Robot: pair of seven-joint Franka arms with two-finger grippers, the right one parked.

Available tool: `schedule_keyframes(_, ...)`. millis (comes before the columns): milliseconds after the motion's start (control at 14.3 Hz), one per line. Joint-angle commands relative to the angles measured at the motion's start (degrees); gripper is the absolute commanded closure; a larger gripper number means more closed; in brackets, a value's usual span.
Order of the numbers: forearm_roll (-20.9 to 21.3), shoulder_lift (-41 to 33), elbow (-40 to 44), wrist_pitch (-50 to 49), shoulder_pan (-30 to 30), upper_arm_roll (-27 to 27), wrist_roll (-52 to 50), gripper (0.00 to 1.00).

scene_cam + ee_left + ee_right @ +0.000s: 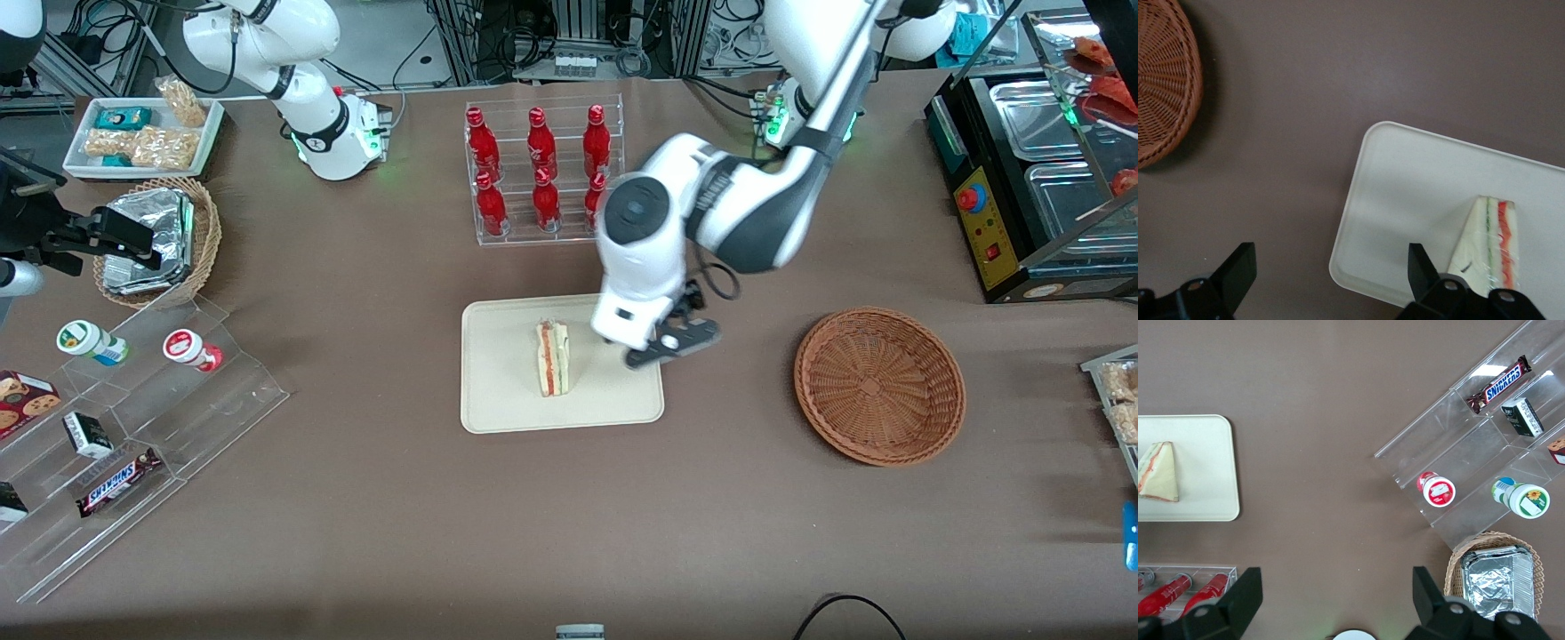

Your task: Place sandwich from basket to tray

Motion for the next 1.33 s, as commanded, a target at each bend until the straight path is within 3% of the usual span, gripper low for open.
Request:
schedule_keyframes(0, 0.0, -7.5, -8.2, 0.1, 5.0, -0.6, 8.6, 0.0)
schedule_keyframes(350, -2.4, -16.7, -16.7, -2.1, 15.2, -0.7, 25.8, 0.0)
schedule_keyframes(700, -7.2, -23.8, -16.5, -11.2, 23.2, -2.3, 40.9, 0.0)
schedule_keyframes(980, -7.5, -27.1, -14.9, -16.3, 32.2, -5.4, 53.7, 0.0)
schedule_keyframes(1260, -7.4, -29.5, -14.2, -16.3, 33.3, -2.2, 61.1, 0.0)
